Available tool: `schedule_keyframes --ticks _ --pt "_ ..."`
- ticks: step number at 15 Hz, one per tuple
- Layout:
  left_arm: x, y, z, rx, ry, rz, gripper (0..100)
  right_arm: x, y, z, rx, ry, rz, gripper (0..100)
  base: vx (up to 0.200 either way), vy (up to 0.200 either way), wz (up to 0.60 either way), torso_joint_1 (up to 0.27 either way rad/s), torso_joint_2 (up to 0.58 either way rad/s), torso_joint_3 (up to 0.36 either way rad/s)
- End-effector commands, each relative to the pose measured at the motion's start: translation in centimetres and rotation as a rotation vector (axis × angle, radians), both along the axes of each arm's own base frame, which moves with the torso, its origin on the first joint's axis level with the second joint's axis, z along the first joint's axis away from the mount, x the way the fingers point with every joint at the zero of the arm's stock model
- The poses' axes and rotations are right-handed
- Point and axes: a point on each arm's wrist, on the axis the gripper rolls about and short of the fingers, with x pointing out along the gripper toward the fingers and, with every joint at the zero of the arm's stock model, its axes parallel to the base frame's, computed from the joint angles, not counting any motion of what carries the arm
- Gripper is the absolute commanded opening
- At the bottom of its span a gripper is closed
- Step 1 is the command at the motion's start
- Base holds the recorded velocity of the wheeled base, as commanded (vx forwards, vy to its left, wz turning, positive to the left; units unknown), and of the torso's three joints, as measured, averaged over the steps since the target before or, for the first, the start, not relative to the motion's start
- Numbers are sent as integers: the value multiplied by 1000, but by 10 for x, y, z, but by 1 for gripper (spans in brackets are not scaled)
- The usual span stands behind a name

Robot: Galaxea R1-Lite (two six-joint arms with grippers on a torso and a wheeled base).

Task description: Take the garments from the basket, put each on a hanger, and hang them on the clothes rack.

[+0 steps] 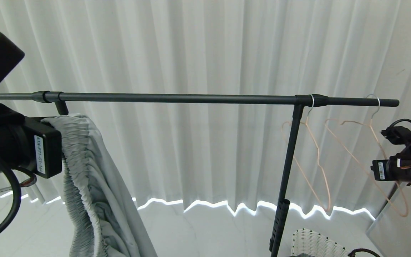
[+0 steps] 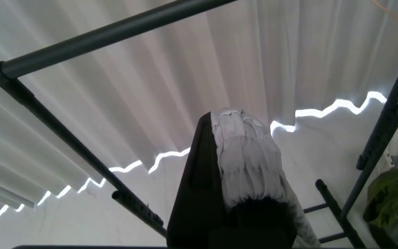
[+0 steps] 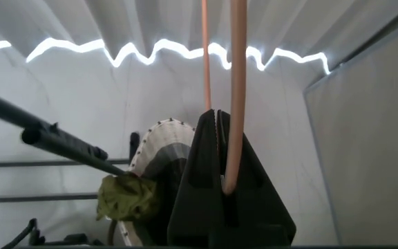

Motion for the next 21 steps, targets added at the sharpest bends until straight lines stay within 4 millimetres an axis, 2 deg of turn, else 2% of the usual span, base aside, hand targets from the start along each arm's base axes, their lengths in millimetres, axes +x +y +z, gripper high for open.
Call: schedule_keyframes --ticks 1,5,9,14,21 --pt "-3 2 0 -2 -4 1 0 -10 2 11 7 -36 14 0 0 0 0 0 0 0" --pt "-5 3 -1 0 -8 0 0 -32 5 33 45 -104 -15 0 0 0 0 0 0 0" --pt "-2 6 -6 64 -2 17 0 -77 10 39 48 -38 -25 0 -50 0 0 1 -1 2" --pt "-4 8 -6 70 -9 21 0 -115 14 33 49 -3 -31 0 -200 0 0 1 3 0" --pt "-6 10 -12 78 6 23 0 -139 17 26 19 9 -61 0 -200 0 0 1 1 4"
